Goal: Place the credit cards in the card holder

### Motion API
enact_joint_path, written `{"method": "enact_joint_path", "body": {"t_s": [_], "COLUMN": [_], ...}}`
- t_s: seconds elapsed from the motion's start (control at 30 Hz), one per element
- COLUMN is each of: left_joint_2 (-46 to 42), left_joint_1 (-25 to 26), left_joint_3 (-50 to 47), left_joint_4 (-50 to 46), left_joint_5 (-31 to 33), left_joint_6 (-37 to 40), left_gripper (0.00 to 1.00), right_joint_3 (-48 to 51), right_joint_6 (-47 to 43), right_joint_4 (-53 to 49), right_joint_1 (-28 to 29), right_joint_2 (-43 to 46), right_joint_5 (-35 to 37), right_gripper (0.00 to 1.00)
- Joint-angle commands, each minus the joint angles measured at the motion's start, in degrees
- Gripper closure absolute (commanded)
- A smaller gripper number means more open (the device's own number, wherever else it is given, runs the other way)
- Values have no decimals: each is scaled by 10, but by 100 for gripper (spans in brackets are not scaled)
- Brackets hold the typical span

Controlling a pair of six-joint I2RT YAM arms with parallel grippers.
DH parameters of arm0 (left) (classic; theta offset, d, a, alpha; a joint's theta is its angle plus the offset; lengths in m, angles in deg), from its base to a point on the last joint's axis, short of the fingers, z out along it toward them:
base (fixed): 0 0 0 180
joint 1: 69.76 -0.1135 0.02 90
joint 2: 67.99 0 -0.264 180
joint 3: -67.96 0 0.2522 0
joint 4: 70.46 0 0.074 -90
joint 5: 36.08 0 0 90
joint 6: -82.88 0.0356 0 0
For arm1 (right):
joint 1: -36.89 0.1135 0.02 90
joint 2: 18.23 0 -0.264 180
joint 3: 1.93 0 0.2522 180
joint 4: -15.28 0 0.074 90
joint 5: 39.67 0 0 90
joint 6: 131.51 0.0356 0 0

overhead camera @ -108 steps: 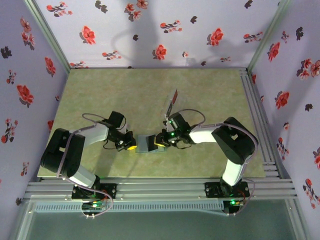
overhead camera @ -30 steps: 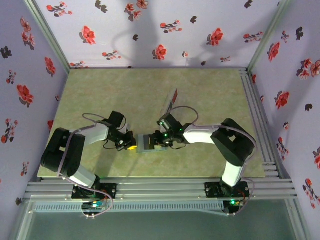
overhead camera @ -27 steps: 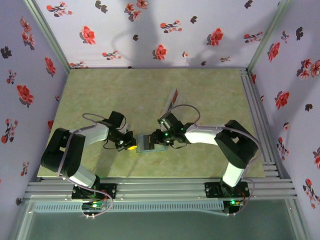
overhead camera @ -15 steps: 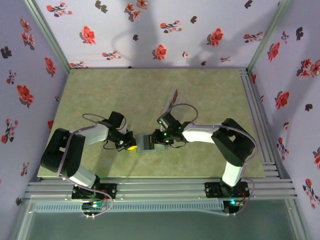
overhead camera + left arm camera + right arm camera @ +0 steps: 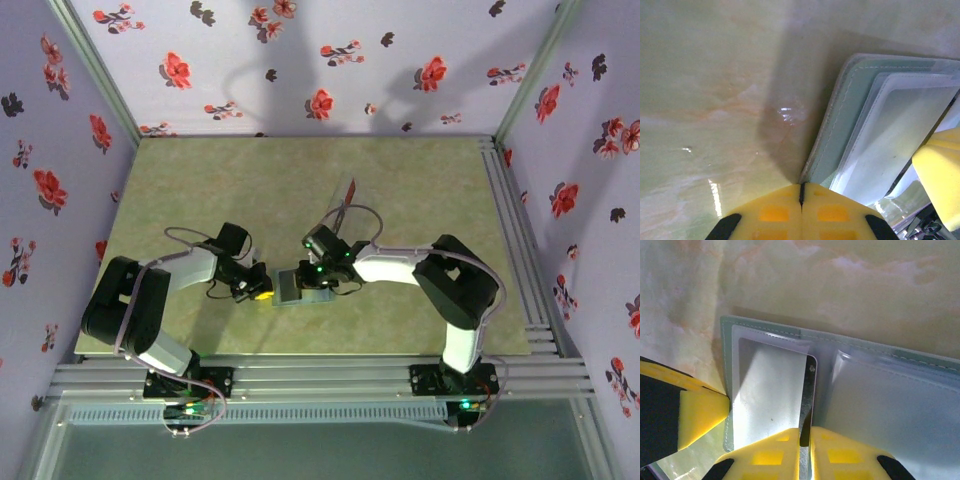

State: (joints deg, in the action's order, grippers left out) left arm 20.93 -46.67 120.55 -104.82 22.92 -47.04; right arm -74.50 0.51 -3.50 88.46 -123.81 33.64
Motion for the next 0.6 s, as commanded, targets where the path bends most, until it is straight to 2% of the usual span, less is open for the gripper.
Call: {"method": "enact_joint_path", "body": {"t_s": [0.0,0.37,0.57], "left_joint_2": [27,26,4], "left_joint_1": [15,16,16], "left_joint_3": [-11,-13,-16], "left_joint_4": [37,40,31], "left_joint_5": [2,1,8], "left_joint_6": [-2,-5,-7], "left_gripper": [97,97,96], "right_joint_3": [-16,-3,-4], "right_joint_6": [-7,33,11], "right_joint_4": [-7,39,-14], "right_joint_1": [9,20,20], "right_joint_2": [-12,-11,24], "right_joint_5": [-6,-35,4], "right_gripper": [87,82,76]}}
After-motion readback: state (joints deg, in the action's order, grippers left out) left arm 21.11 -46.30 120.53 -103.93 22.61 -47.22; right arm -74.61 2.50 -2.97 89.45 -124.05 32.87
